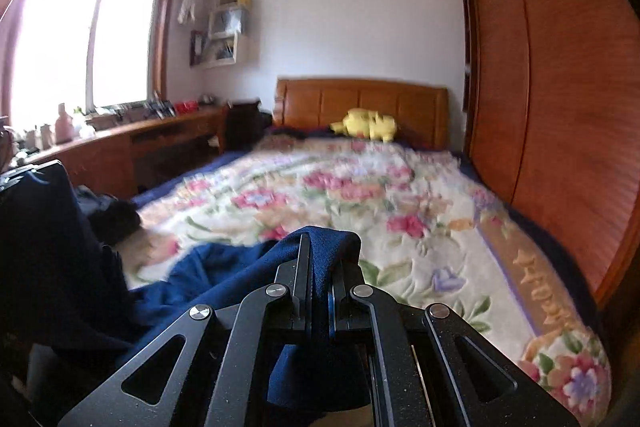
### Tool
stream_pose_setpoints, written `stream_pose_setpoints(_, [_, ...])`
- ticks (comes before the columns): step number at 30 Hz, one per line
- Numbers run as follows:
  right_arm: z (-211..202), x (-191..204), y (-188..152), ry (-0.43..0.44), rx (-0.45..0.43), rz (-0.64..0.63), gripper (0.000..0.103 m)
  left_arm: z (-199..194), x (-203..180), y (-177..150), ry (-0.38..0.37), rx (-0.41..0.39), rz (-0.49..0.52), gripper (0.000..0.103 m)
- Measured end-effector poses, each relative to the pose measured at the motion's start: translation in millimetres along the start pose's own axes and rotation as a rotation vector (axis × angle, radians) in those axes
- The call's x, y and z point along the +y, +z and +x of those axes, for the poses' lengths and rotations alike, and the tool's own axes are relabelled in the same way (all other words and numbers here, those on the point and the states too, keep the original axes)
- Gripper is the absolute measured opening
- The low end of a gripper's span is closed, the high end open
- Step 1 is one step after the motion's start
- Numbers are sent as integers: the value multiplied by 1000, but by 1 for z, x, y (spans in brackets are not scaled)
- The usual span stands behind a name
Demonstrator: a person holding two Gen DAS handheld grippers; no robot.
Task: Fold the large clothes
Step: 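Lift the hem with both grippers and fold it toward the collar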
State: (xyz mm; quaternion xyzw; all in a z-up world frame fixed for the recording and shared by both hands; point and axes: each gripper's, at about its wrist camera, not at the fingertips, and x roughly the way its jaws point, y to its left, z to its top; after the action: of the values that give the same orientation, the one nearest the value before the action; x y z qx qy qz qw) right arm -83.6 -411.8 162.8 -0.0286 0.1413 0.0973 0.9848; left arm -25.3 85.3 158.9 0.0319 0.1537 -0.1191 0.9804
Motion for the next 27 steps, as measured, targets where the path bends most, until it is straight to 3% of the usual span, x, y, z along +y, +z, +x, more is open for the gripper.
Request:
stream_pose_setpoints(8, [125, -38, -5, -53, 139, 50, 4, 113, 34, -20, 62, 125, -46, 3])
stream_pose_setpoints(12, [187, -42, 20, -74, 170, 71, 4, 164, 43, -20, 97, 169, -36, 3])
stream_pose_setpoints(27, [292, -39, 37, -191, 213, 4, 4, 278, 62, 5, 135, 223, -23, 3])
